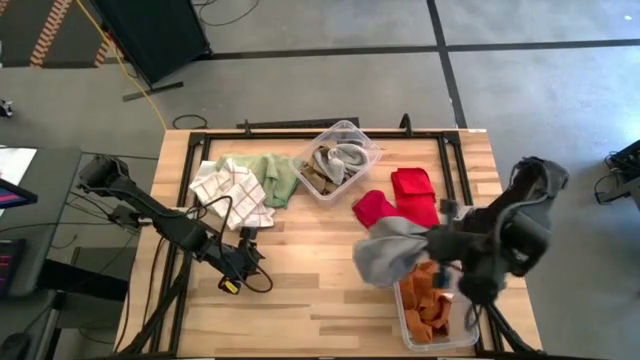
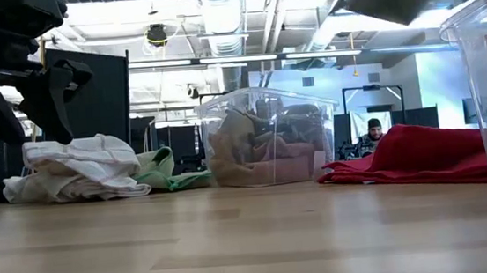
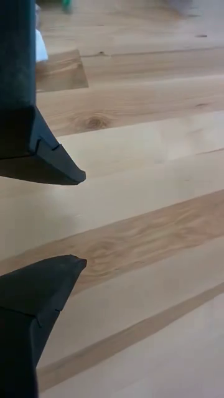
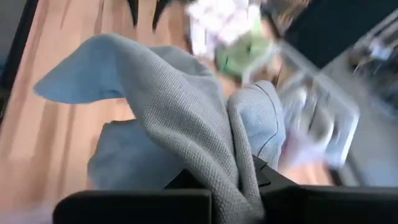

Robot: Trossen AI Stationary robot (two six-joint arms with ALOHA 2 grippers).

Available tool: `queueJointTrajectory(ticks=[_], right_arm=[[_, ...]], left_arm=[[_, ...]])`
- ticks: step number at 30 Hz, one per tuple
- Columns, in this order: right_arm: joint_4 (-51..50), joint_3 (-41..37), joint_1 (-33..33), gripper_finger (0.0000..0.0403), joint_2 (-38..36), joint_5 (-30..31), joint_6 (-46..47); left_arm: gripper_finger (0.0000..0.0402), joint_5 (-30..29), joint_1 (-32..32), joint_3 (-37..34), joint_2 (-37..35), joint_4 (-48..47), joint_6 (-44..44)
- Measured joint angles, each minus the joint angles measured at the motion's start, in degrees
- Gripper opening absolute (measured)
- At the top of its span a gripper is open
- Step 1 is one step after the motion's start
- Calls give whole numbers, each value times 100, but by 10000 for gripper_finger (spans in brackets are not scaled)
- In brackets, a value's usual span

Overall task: Sort towels by color in basket
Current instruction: Put the gray towel into the bottom transparent bin

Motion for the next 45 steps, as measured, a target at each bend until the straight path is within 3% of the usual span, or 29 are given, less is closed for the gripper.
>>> queueJointTrajectory(ticks=[2, 7, 19, 35, 40, 45], right_arm=[[-497, -5, 229, 39, -94, -313, 821], [-443, -257, 628, 39, -290, -1157, 1609], [-217, -1742, 584, 39, 178, -3736, 3124], [3358, -3279, -263, 40, 1675, -4937, 1720], [3681, -3345, -445, 41, 2176, -5532, 1535], [3564, -3347, -471, 60, 2065, -5668, 1653]], left_arm=[[185, 0, 2, 0, 0, 2, -1], [185, 0, 2, 0, 0, 0, -26], [185, -24, 62, 0, 0, 5, -4], [185, -15, 240, 0, 0, 245, 173], [185, -11, 239, 0, 0, 233, 173], [185, 11, 238, 0, -2, 142, 175]])
